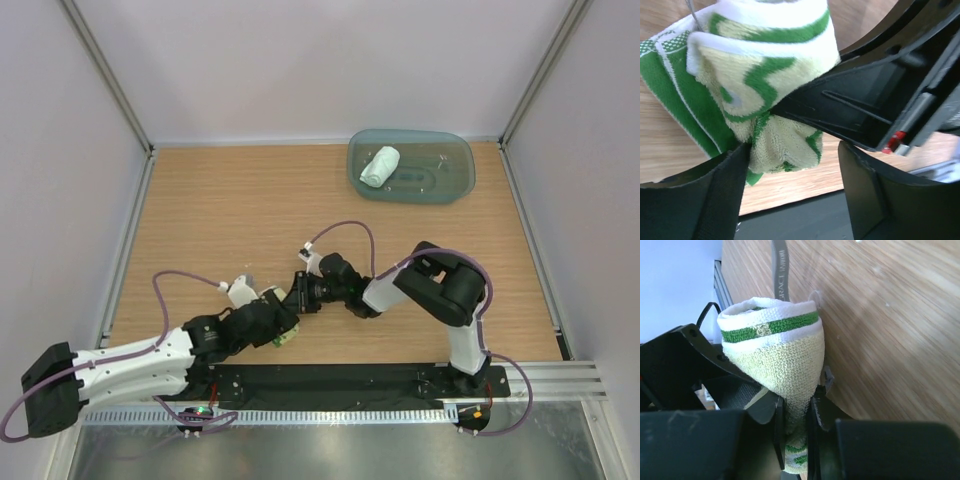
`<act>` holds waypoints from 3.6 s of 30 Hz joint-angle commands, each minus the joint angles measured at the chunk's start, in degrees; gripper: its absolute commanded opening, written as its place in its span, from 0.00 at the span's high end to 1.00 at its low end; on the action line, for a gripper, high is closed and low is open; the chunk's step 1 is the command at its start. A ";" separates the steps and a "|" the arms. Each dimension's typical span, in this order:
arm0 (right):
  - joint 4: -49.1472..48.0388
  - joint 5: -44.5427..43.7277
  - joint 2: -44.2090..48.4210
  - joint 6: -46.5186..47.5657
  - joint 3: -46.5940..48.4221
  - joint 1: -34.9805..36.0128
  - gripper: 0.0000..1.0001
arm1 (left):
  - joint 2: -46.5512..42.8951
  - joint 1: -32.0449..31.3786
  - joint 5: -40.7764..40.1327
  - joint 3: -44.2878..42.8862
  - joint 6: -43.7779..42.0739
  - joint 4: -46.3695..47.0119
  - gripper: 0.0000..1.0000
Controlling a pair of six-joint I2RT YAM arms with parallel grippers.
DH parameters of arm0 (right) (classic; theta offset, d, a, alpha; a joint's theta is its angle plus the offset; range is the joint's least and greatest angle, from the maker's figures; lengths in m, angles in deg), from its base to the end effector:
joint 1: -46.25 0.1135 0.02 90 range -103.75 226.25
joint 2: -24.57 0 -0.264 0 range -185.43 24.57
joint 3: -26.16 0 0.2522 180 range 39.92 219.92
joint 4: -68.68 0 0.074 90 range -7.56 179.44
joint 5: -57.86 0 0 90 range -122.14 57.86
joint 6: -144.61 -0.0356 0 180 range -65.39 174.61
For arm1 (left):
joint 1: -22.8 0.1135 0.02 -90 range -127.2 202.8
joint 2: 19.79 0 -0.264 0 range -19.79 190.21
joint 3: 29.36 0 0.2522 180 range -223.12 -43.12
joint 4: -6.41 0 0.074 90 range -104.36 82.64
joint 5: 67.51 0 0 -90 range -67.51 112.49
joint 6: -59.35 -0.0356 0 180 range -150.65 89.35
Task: Roll the towels
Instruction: Place the rolled towel into the container
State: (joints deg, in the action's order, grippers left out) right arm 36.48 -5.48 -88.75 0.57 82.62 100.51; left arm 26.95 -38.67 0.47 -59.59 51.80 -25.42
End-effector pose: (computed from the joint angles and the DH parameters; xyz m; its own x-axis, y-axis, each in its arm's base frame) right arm 0.1965 0.3004 0.1006 -0.9230 -0.0442 -0.3821 -0.3686 0.3863 0.8455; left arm 0.0843 -0.1272 0.1541 -0.7363 -0.5698 -0.3650 -0.2624 0.7376 -0.6221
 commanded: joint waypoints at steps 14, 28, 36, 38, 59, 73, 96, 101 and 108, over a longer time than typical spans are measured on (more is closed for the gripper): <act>43.13 1.55 19.89 21.43 23.56 -24.18 0.99 | 1.77 0.04 -3.29 -9.11 -21.72 -5.24 0.24; 49.65 7.45 6.45 19.86 49.22 -53.45 0.99 | 5.55 0.04 0.93 0.12 -26.64 12.79 0.24; 48.15 7.45 -8.13 18.09 57.32 -58.83 0.99 | 6.43 1.44 1.98 1.61 -26.73 15.77 0.24; 49.81 6.83 -11.81 19.14 59.25 -59.09 0.99 | 6.52 2.14 3.20 2.23 -26.73 16.39 0.24; 80.22 -12.41 -25.46 37.08 75.95 -56.11 0.98 | 14.52 6.54 8.48 0.30 -27.70 19.21 0.27; 88.66 -21.82 -33.81 35.67 89.31 -47.50 0.94 | 14.96 7.33 9.28 0.47 -27.79 19.65 0.27; 94.38 -30.09 -29.43 36.99 89.40 -46.44 0.34 | 15.05 8.21 10.24 0.91 -27.79 20.35 0.28; 94.12 -27.45 -26.78 36.46 89.14 -46.35 0.31 | 15.05 8.39 10.33 0.91 -27.79 20.35 0.28; 93.42 -23.32 -23.62 35.85 88.09 -46.35 0.30 | 14.87 8.47 10.42 1.18 -27.70 20.44 0.28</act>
State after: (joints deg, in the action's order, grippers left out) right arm 127.73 -30.97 -117.47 36.02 171.60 54.17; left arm 40.87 -30.54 10.11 -59.29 24.57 -2.60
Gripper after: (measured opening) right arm 0.701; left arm 0.721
